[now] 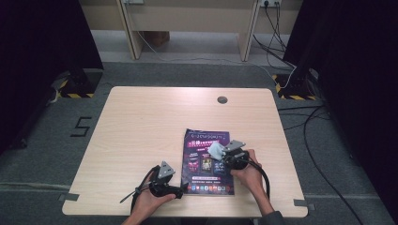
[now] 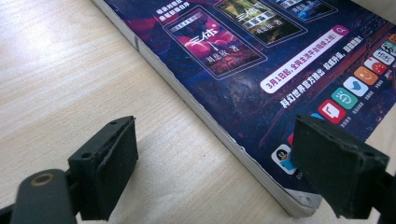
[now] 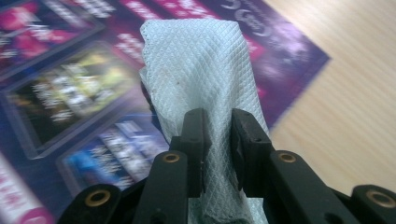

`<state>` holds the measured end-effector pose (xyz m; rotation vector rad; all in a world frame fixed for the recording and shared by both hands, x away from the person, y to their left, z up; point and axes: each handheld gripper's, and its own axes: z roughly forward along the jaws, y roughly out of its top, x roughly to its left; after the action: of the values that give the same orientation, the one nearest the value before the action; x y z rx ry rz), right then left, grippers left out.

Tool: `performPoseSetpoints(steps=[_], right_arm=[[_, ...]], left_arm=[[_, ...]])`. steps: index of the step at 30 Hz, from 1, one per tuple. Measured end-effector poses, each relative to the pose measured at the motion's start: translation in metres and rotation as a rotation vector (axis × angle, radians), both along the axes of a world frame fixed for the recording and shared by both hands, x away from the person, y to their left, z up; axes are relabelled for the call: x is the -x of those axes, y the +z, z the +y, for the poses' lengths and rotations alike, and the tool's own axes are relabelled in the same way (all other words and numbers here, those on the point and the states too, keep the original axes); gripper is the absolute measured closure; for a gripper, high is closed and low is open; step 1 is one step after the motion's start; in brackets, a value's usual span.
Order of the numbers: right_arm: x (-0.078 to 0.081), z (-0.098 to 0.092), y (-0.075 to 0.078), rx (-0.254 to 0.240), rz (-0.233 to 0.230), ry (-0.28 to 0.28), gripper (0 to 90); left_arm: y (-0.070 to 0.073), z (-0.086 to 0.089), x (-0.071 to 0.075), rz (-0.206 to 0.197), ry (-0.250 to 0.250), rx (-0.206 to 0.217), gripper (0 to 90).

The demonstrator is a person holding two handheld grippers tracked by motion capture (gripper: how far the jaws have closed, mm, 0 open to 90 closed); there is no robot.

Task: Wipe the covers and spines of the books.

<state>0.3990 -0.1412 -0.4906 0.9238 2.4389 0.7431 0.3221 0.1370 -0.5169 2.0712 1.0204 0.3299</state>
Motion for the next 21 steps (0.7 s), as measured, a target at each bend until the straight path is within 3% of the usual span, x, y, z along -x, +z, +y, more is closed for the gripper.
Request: performPoseSetpoints(steps=[9, 14, 21], right_arm=[[0.022, 0.037, -0.001, -0.035, 0.021, 0.134, 75.5], [0.028, 0.048, -0.002, -0.057, 0.033, 0.191, 75.1], [0.025, 0.047, -0.002, -0.058, 0.039, 0.182, 75.8]], left_arm=[[0.0, 0.0, 0.0, -0.001, 0.001, 0.0, 14.4], [0.0, 0.0, 0.0, -0.001, 0.0, 0.0, 14.4], [0.0, 0.0, 0.0, -0.003, 0.0, -0.001, 14.5]])
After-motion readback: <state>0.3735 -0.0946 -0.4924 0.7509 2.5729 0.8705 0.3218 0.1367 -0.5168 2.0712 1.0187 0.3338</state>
